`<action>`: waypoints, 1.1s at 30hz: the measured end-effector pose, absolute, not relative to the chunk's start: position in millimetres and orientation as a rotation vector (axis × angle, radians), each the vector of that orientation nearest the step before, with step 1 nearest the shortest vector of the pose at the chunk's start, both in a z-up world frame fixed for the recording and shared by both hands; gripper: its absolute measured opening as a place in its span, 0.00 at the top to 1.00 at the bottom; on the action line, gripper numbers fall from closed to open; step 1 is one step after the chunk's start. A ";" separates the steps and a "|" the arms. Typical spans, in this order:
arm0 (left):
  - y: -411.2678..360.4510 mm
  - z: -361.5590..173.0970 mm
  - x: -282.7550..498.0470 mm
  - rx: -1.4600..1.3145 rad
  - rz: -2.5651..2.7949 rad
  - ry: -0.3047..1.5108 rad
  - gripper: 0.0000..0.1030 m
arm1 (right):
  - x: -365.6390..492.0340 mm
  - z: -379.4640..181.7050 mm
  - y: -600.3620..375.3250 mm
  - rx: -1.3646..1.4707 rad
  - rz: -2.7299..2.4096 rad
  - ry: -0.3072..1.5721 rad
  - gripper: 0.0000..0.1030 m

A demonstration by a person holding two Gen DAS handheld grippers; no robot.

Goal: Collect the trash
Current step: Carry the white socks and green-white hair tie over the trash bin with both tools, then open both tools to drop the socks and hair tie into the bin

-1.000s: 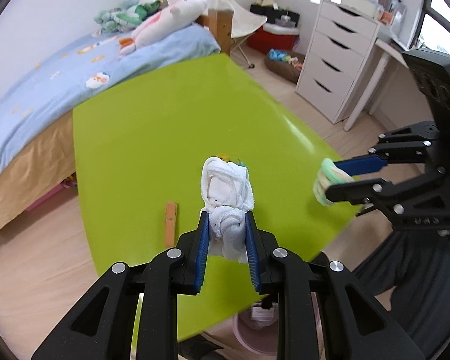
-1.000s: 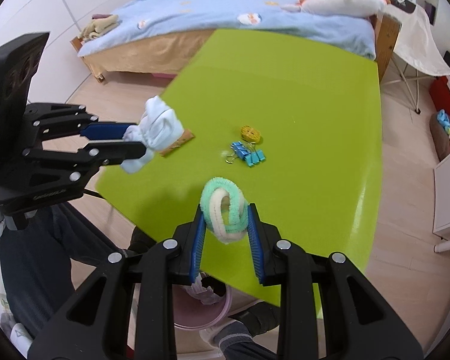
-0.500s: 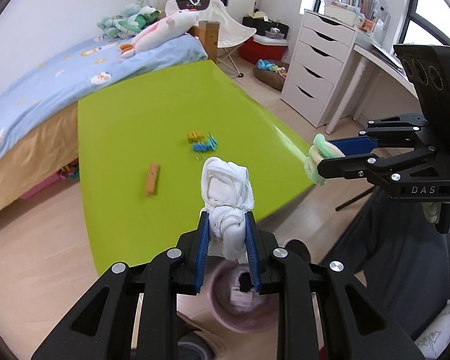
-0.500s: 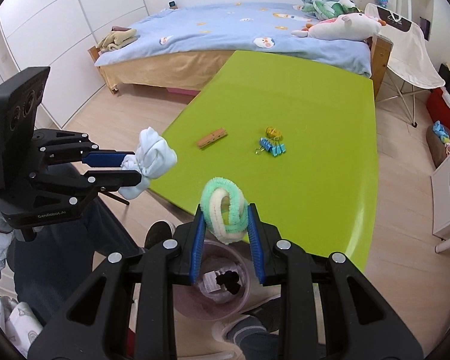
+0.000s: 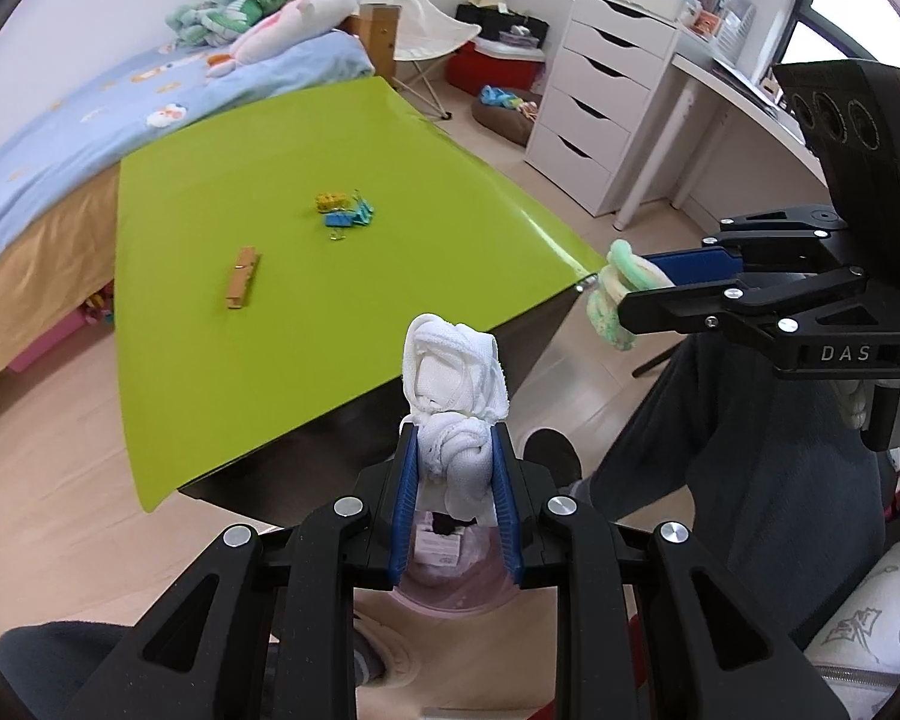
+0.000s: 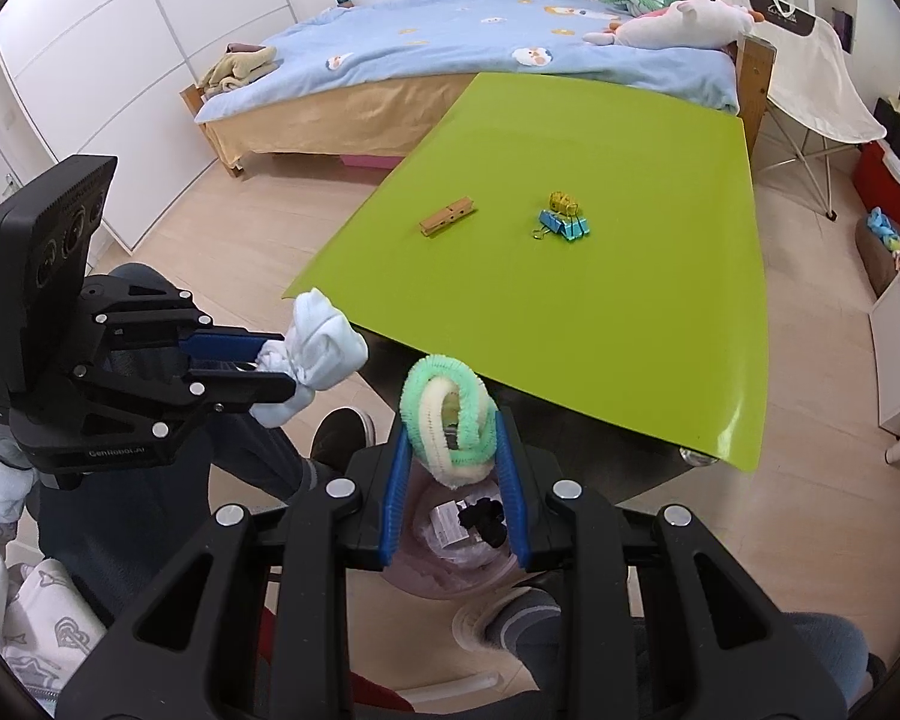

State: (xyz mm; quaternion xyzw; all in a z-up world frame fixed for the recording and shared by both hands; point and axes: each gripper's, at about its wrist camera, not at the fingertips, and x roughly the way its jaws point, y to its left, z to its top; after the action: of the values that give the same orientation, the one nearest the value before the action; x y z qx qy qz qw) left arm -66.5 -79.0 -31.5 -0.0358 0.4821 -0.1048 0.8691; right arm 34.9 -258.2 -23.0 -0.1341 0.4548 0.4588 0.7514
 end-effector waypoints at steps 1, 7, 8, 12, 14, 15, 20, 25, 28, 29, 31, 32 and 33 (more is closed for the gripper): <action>-79.7 -31.4 -66.4 -0.075 -0.225 1.009 0.72 | 35.1 -23.2 -258.9 -0.292 1.003 0.994 0.74; -78.9 -36.6 -65.1 -0.089 -0.228 1.018 0.31 | 33.6 -24.4 -261.7 -0.281 1.010 1.001 0.74; -77.6 -37.3 -65.1 -0.095 -0.221 1.016 0.24 | 32.5 -25.0 -262.1 -0.280 1.011 1.002 0.74; -71.5 -35.1 -67.0 -0.115 -0.194 1.001 0.07 | 31.8 -28.5 -262.0 -0.278 1.022 1.014 0.74; -66.7 -33.0 -68.3 -0.126 -0.179 0.995 0.07 | 30.9 -30.4 -260.6 -0.279 1.031 1.021 0.73; -64.9 -31.9 -69.0 -0.130 -0.171 0.992 0.07 | 29.7 -31.0 -260.2 -0.279 1.034 1.022 0.73; -54.3 -25.6 -73.9 -0.147 -0.134 0.978 0.07 | 24.5 -31.5 -253.7 -0.281 1.070 1.028 0.73; -46.8 -19.2 -76.2 -0.161 -0.108 0.961 0.07 | 21.2 -32.9 -245.4 -0.278 1.121 1.037 0.69; -42.7 -17.6 -77.9 -0.164 -0.096 0.954 0.07 | 21.8 -35.4 -242.5 -0.271 1.120 1.041 0.31; -42.1 -17.6 -78.1 -0.164 -0.094 0.953 0.07 | 22.5 -36.6 -242.3 -0.270 1.112 1.043 0.22; -40.3 -18.6 -78.4 -0.166 -0.091 0.955 0.07 | 22.6 -37.9 -242.1 -0.275 1.097 1.045 0.15; -39.6 -19.7 -78.8 -0.168 -0.090 0.957 0.07 | 23.1 -38.1 -243.0 -0.278 1.081 1.039 0.09; -39.0 -20.7 -79.0 -0.169 -0.088 0.961 0.07 | 24.0 -37.8 -243.7 -0.280 1.073 1.037 0.08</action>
State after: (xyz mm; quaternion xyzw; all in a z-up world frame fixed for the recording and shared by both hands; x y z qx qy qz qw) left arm -79.0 -39.0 -20.7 -0.0813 0.4613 -0.0424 0.8825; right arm 24.0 -243.7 -37.8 -0.1270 0.4703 0.4865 0.7253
